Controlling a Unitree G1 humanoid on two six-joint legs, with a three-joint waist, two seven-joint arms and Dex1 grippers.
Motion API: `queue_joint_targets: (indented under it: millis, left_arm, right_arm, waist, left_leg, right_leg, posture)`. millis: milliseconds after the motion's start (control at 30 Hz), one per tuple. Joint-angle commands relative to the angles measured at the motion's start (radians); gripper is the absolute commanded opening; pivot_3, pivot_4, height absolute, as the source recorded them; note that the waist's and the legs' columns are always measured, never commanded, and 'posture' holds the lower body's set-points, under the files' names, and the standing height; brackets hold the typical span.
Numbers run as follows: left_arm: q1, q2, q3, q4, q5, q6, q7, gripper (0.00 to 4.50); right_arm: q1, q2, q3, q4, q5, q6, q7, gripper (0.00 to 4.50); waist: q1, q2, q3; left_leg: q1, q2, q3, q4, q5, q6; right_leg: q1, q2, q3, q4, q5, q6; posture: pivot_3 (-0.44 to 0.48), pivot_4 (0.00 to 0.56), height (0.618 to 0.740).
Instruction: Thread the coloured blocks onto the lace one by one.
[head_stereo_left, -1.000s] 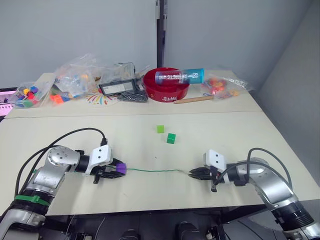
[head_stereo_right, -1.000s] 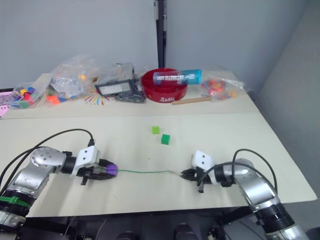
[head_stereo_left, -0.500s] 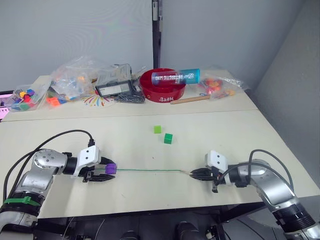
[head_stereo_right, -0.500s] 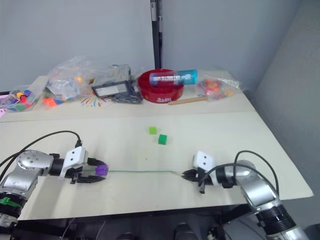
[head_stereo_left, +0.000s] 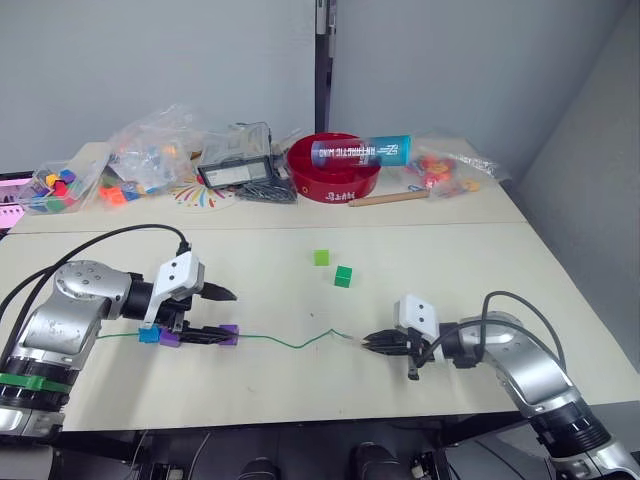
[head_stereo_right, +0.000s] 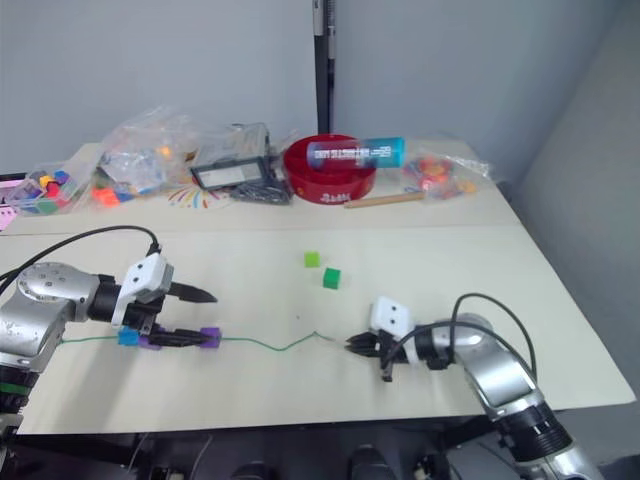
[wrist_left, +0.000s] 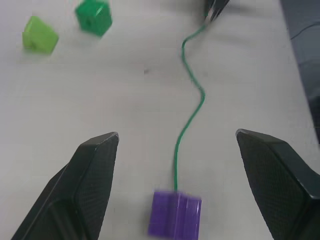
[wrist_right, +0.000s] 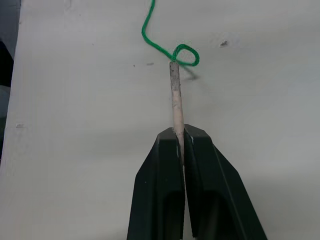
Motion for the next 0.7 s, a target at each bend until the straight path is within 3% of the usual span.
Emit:
queue_joint_targets:
  millis: [33,233,700]
  left_arm:
    - [0.018,-0.08,-0.041,-0.079,-0.008,0.011,0.073,3.95]
    - [0.027,-0.266,-0.145,-0.06,0.093,-0.077,0.212,3.95]
    - [0.072,-0.298,-0.197,0.066,0.171,-0.231,0.202,3.95]
  right_arm:
    - [-0.05,0.013,0.031,-0.026,-0.023,0.009,-0.003,0.0]
    - [-0.125,0.064,0.118,0.017,-0.085,0.028,-0.016,0.0]
    - [-0.145,0.094,0.146,0.042,-0.121,0.024,-0.01,0.0]
  waist:
    - [0.0,0.0,0.0]
    - [0.005,-0.001,0.0]
    - [0.016,0.0,0.0]
  left_leg:
    - [0.0,0.0,0.0,0.0,0.0,0.0]
    - [0.0,0.0,-0.001,0.001,0.0,0.0]
    - [0.0,-0.001,-0.001,0.002,0.0,0.0]
  right_leg:
    - [0.0,0.0,0.0,0.0,0.0,0.0]
    - [0.0,0.0,-0.001,0.0,0.0,-0.001]
    - [0.0,-0.001,-0.001,0.0,0.001,-0.001]
  posture:
    - [0.0,0.15,0.731]
    - [0.0,0.15,0.731]
    - [0.0,0.15,0.731]
